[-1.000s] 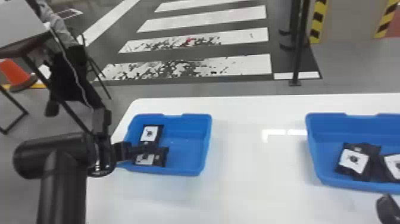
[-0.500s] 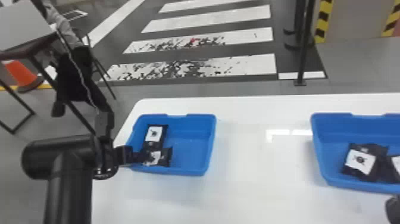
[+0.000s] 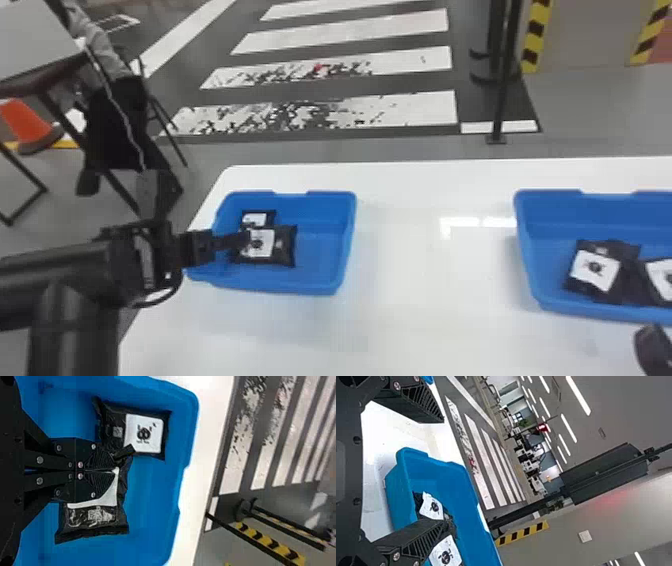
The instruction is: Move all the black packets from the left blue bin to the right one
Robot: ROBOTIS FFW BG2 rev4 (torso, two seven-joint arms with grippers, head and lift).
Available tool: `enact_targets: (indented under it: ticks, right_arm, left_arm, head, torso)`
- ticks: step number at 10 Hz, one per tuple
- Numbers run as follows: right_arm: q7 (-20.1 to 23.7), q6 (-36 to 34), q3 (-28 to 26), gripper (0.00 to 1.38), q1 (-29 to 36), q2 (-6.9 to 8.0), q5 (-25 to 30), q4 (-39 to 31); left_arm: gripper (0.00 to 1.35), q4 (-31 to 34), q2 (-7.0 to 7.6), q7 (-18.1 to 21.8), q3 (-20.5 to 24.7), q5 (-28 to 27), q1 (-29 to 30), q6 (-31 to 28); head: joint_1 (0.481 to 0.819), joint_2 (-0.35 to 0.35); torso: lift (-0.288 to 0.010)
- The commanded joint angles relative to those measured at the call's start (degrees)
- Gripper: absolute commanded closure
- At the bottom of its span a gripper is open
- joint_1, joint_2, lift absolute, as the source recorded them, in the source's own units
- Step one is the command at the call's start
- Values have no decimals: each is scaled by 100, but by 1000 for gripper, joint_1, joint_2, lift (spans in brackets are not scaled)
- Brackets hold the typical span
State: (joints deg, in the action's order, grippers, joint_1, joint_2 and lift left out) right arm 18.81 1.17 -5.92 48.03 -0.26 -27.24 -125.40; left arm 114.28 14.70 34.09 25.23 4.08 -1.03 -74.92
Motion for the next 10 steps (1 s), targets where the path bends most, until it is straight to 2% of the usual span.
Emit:
enact_targets:
  ticks: [1,3,4,6,7,8,9,10]
  right_arm:
    - [35,-32,32,133,-22,31,-53,-95]
    - [413,-524,89,133,-275,31,-156,-208]
    - [563,-637,158,133,-415,31,-213,-166]
    - [651,-651,226,133,-514,31,-327,-95]
    - [651,-693,226,133,-486,31,-350,-95]
    - [651,-707,226,133,-472,31,-384,-95]
    - [651,-763,226,133,-472,31,-384,-67]
    - [651,-777,238,133,-472,31,-384,-67]
  left_arm:
    - [1202,672,-20,1,-21,654,271,165]
    - [1202,1122,-161,1,-329,1454,595,728]
    - [1202,1178,-231,1,-501,1568,651,798]
    - [1188,1178,-266,-17,-604,1271,665,686]
    - [927,1178,-292,-52,-432,1248,721,686]
    - [561,1178,-328,-61,-272,1043,679,587]
    - [358,1150,-319,-78,-158,837,623,447]
    - [269,1080,-319,-105,-67,609,553,306]
  head:
    - [695,254]
    - [695,202]
    - [695,166]
    - [695,129]
    - [695,127]
    - [695,140]
    - [695,164]
    - [695,195]
  torso:
    - [-140]
    - [-140]
    - [-140]
    - [-140]
    - [-140]
    - [-140]
    - [-140]
    - [-140]
